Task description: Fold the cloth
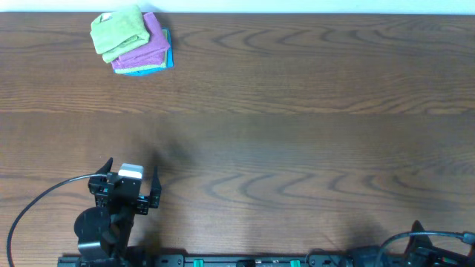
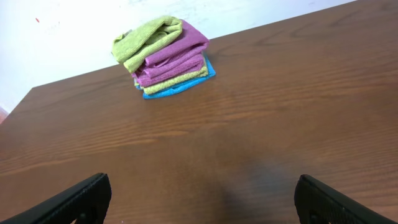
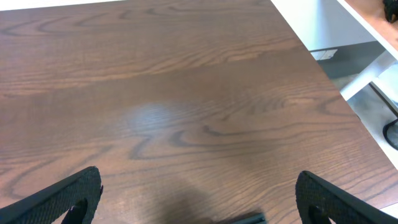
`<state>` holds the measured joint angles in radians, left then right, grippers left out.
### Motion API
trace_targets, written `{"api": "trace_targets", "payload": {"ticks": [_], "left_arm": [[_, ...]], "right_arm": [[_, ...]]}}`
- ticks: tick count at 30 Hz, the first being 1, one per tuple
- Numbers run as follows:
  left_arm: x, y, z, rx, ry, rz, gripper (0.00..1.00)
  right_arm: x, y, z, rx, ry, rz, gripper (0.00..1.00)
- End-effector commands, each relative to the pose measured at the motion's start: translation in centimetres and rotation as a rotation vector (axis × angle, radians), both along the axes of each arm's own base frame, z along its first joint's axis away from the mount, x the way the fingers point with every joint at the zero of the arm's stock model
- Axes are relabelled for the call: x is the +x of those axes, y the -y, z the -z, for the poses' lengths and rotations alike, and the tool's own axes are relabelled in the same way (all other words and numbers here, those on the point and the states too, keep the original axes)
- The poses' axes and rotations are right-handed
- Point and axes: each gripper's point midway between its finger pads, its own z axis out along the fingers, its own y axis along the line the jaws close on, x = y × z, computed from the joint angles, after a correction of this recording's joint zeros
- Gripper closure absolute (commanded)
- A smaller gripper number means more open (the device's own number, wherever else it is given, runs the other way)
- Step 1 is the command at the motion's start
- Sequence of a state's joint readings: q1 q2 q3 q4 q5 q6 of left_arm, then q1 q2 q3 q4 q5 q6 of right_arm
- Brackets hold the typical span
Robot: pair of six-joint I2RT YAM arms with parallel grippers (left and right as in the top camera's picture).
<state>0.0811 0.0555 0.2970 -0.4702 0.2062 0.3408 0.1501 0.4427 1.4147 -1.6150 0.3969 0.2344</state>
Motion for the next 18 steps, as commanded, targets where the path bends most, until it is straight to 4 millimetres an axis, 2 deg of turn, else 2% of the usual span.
{"api": "trace_targets", "payload": {"ticks": [1,18], "left_arm": [[0.0,0.4,0.5,-0.02,-0.004,0.015,0.05],[0.3,1.2,4.6,-0.045,-0.084,0.055,0.05]], "right_arm": [[-0.1,0.2,-0.2,0.007,0.012,0.013,0.01],[-0.1,0.2,-0.2,0.007,0.012,0.013,0.01]]}}
